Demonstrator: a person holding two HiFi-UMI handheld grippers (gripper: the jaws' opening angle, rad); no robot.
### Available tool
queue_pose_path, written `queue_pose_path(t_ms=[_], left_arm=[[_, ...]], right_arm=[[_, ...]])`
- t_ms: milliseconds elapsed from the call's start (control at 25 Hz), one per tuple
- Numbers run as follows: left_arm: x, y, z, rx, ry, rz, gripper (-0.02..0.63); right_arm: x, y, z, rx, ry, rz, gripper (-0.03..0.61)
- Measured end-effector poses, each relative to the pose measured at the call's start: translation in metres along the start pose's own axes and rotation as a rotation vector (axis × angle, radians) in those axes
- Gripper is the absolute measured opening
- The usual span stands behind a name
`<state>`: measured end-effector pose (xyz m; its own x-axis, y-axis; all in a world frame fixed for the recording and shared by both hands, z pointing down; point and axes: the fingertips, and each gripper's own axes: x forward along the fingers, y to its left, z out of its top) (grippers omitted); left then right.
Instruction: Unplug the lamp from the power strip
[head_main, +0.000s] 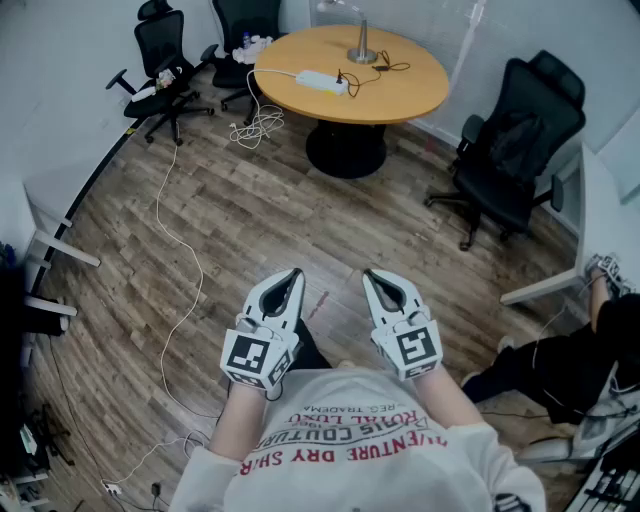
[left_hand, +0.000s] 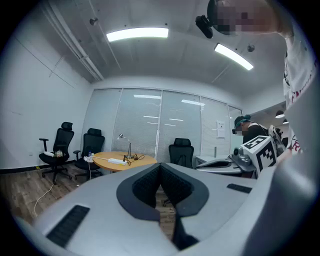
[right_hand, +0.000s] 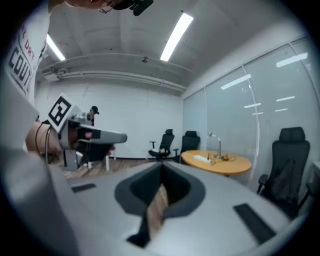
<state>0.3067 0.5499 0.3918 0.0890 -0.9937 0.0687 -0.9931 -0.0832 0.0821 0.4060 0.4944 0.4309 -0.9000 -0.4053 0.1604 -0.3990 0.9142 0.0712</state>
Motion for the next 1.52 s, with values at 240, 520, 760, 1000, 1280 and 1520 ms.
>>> queue_pose_path(t_ms=[240, 520, 760, 1000, 1280, 1520], left_arm=[[0.006, 0.006, -0.007, -0.009, 0.012, 0.003, 0.029], [0.012, 0.012, -0.019, -0.031, 0.041, 0.004, 0.029], [0.025, 0.036, -0.033, -0.06, 0.074, 0.012, 0.029], [0.047, 0.094, -0.036, -0.083, 0.093, 0.027, 0.029], [0.092, 0.182, -0.02, -0.072, 0.072, 0.01, 0.029], [0.119, 0.26, 0.001, -0.089, 0.058, 0.008, 0.029]], right_arm=[[0.008, -0.002, -0.004, 0.009, 0.003, -0.001, 0.029], [0.015, -0.007, -0.01, -0.003, 0.014, -0.016, 0.029], [0.042, -0.015, -0.022, 0.033, 0.05, -0.019, 0.029], [0.098, -0.024, -0.028, 0.058, 0.094, -0.038, 0.029], [0.188, -0.048, -0.015, 0.11, 0.141, -0.1, 0.029], [0.261, -0.054, 0.002, 0.102, 0.139, -0.111, 0.029]])
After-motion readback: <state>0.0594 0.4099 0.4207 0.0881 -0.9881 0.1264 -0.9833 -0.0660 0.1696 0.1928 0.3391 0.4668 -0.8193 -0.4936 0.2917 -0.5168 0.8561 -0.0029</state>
